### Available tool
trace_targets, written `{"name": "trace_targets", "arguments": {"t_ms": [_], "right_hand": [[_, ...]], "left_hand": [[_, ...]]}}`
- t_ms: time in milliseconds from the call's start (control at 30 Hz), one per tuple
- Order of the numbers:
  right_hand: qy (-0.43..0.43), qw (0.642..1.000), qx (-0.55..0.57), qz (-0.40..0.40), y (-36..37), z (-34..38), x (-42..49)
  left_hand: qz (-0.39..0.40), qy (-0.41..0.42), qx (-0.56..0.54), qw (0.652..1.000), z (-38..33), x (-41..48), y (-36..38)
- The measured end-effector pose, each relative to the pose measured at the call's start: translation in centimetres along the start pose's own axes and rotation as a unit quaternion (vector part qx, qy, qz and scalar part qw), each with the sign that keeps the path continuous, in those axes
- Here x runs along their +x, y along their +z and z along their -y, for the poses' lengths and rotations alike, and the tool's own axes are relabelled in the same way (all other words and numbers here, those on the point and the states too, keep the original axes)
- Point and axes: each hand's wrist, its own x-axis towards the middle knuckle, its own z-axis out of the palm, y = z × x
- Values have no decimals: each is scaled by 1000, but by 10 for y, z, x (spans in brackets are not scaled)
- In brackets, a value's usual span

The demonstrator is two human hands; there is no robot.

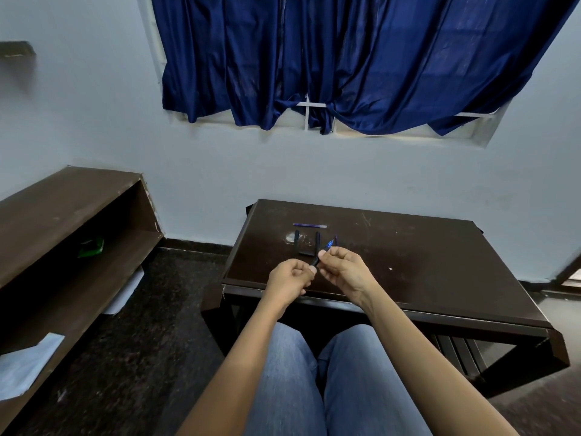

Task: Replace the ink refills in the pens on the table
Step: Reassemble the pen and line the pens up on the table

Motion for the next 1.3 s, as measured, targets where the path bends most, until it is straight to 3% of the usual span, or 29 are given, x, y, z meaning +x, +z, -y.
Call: {"name": "trace_targets", "arguments": {"t_ms": [133, 333, 467, 667, 833, 1000, 1200, 1300], "right_hand": [[23, 997, 57, 36, -5, 3, 4], [18, 998, 60, -17, -1, 4, 6], [28, 994, 101, 14, -2, 3, 6], [22, 998, 53, -5, 2, 0, 4], [35, 994, 96, 43, -1, 1, 6], [21, 996, 86, -4, 2, 0, 7], [47, 989, 123, 66, 0, 3, 8], [41, 994, 99, 31, 1, 1, 11]], "left_hand": [[32, 7, 34, 999, 1, 1, -1], [36, 27, 42, 998, 1, 0, -1], [38, 23, 38, 998, 0, -1, 0], [49, 17, 30, 998, 3, -1, -1], [53, 8, 13, 998, 3, -1, 0], [61, 8, 8, 998, 1, -1, 0], [99, -29, -15, 995, 4, 2, 0], [110, -35, -31, 993, 6, 3, 1]]}}
